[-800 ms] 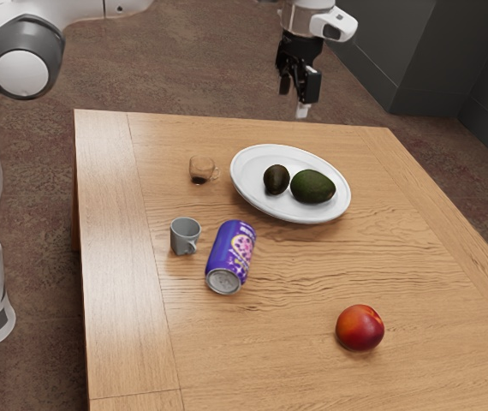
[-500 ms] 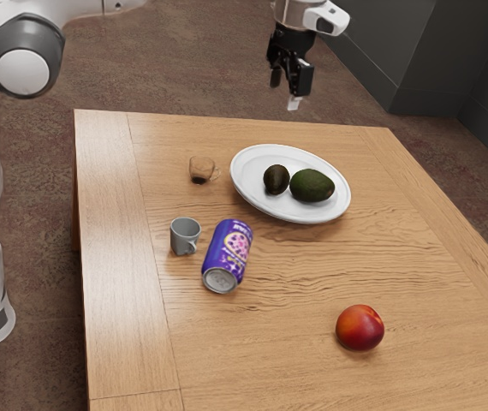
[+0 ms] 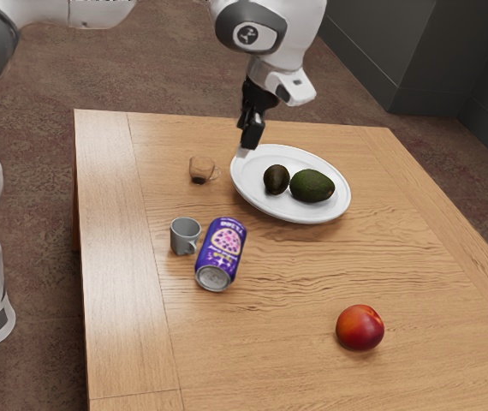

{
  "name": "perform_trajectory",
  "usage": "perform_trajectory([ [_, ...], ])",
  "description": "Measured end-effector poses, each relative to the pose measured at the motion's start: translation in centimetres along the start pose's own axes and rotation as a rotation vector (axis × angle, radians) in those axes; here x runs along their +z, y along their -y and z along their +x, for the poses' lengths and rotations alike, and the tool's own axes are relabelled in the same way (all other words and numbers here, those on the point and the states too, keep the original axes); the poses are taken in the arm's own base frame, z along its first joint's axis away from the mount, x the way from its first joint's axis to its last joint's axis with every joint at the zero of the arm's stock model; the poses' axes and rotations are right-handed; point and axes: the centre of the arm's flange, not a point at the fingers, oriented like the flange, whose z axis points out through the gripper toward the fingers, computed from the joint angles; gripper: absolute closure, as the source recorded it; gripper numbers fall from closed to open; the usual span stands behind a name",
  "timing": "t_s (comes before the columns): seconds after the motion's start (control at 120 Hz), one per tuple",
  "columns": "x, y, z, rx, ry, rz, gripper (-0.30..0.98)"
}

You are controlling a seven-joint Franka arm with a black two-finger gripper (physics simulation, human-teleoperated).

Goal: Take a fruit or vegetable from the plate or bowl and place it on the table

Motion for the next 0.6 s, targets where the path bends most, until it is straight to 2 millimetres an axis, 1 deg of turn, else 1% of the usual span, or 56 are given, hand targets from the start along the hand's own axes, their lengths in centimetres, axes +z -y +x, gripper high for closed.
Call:
perform_trajectory([
  [0.042, 0.3, -1.0, -0.1, 0.053, 0.0, 0.017, 0.0],
  [0.075, 0.7, -1.4, -0.5, 0.086, -0.003, 0.025, 0.0],
  [0.167, 1.2, -1.1, -0.7, 0.145, -0.025, 0.038, 0.0],
  [0.283, 1.6, -1.0, 0.4, 0.208, -0.082, 0.022, 0.0],
  [0.333, 2.1, 0.0, 1.0, 0.211, -0.106, 0.009, 0.0],
  [0.4, 2.7, 1.8, 1.6, 0.201, -0.133, 0.0, 0.0],
  [0.483, 4.6, 3.3, 3.9, 0.204, -0.134, -0.004, 0.0],
  [0.55, 5.5, 4.3, 5.7, 0.207, -0.141, 0.001, 0.0],
  [0.6, 5.9, 5.0, 6.6, 0.208, -0.147, 0.006, 0.0],
])
